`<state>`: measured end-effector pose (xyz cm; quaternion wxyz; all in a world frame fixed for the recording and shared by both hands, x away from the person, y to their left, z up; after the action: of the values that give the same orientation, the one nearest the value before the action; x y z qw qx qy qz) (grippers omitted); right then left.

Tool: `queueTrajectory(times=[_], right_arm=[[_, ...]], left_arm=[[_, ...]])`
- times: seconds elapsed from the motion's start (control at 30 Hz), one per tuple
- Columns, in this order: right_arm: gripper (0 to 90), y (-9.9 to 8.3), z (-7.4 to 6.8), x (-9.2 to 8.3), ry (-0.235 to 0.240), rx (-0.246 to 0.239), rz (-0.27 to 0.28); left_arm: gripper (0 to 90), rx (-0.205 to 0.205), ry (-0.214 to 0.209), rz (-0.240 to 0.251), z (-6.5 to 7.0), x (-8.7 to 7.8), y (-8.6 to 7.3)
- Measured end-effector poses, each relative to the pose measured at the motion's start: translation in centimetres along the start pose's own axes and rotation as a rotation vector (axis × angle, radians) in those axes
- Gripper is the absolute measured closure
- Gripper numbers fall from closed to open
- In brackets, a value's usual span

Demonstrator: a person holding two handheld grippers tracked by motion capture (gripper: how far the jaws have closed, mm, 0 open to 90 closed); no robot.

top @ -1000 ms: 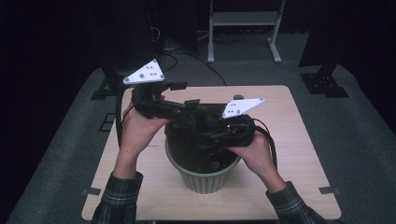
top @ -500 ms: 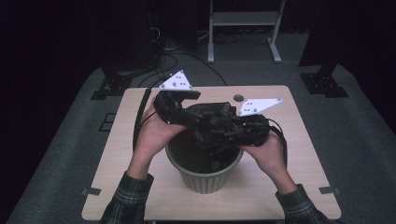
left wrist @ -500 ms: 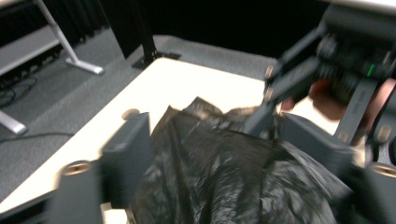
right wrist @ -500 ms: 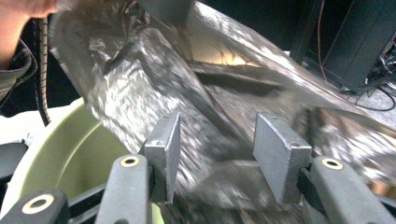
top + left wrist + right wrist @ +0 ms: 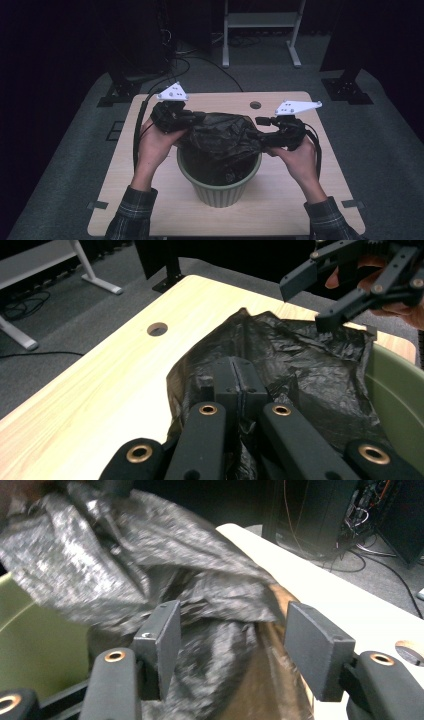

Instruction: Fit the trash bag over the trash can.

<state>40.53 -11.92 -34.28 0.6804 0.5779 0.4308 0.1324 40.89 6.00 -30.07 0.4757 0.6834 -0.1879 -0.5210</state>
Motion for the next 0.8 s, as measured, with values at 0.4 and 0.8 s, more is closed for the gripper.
queueTrajectory(times=[0.4,0.8], right_arm=[[82.7,0.4,-0.1,2.2,0.064,0.004,0.006],[89.6,0.4,-3.2,-2.2,0.156,-0.1,0.067]], left_arm=[[90.0,-0.068,0.017,0.004,-1.6,-0.4,-2.2],[90.0,-0.197,0.068,-0.012,-4.5,-1.6,-6.9]])
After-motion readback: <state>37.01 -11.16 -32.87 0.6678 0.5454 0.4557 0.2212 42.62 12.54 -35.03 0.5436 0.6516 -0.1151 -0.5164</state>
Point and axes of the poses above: each handheld gripper's, and its own axes: x roughly forward along the jaws, y roughly out of its top, z roughly to its right, the point moved 10 cm from there along x, roughly forward along the jaws, and after that the axes turned 5 degrees about -y, right-handed, at the moved point
